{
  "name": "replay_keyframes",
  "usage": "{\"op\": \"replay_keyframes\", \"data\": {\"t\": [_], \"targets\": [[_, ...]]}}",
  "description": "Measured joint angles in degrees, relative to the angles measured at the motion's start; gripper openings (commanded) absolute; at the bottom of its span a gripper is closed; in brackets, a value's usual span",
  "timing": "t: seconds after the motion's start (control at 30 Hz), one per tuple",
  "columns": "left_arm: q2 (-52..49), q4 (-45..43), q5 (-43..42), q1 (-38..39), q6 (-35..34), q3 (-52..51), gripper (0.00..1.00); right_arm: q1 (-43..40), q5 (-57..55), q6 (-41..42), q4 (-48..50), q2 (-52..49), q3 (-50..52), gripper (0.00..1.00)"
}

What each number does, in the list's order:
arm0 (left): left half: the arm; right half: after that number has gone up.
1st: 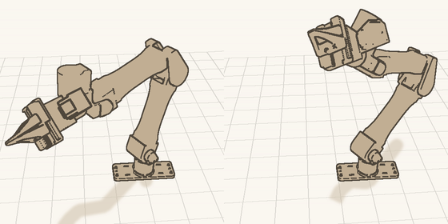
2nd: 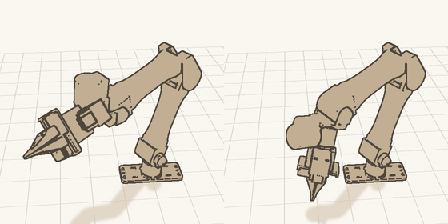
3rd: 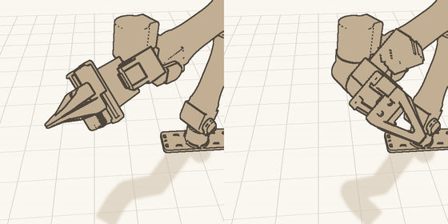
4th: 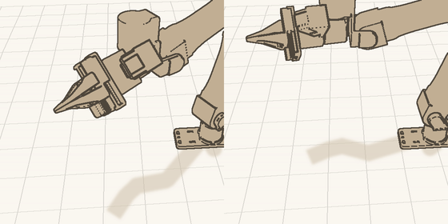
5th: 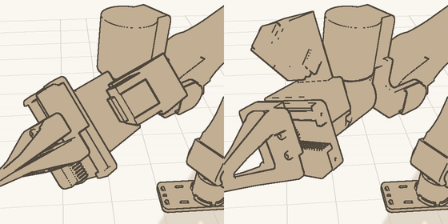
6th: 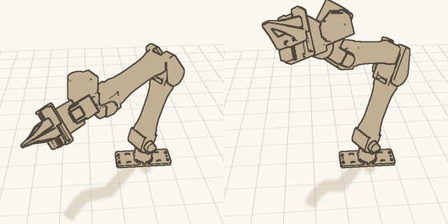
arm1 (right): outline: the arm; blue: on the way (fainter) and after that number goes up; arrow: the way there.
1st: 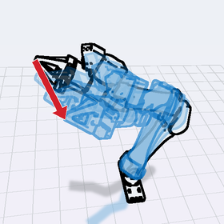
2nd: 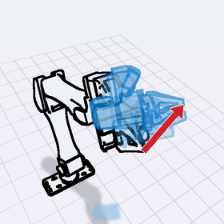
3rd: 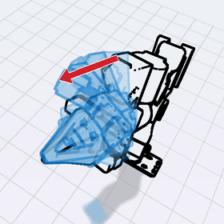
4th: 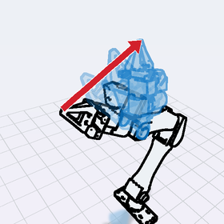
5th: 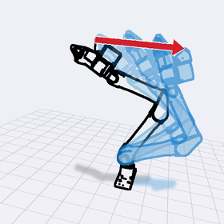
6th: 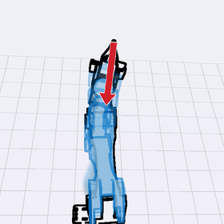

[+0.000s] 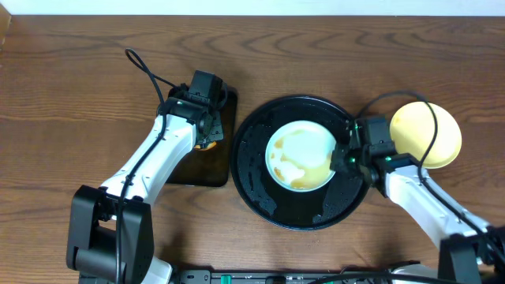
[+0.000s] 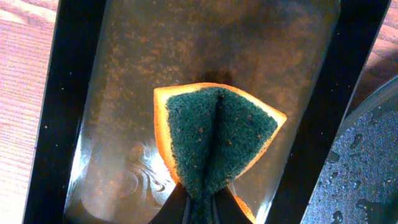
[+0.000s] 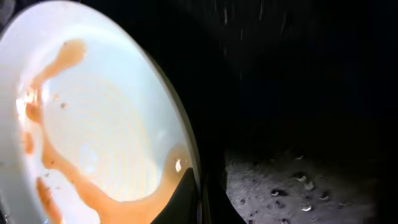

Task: Clean dirty plates on tray and stack at the side
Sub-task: 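Lift the blue plate with the right gripper and stack it on the yellow plate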

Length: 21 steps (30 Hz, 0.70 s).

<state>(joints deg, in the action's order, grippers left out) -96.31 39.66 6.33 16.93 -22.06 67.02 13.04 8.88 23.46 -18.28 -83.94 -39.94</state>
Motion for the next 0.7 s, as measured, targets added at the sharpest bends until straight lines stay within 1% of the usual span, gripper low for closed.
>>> {"op": "replay_keyframes", "data": {"t": [0.23,0.37,0.47,0.7], "targets": [[0.0,0.0,0.0,0.0,0.0,0.0,0.08,-0.02,-4.59,-6.6,-8.2,4.13,-5.38,0.01],[0.0,0.0,0.0,0.0,0.02,0.0,0.08,-0.02,-6.27,-9.86,-13.11,4.2,-8.15,0.01],[0.0,0.0,0.0,0.0,0.0,0.0,0.08,0.0,-9.84,-11.87,-16.74,4.2,-11.5,0.01],[0.0,0.0,0.0,0.0,0.0,0.0,0.08,0.22,-15.72,-17.4,-21.44,4.2,-18.91,0.01]]}}
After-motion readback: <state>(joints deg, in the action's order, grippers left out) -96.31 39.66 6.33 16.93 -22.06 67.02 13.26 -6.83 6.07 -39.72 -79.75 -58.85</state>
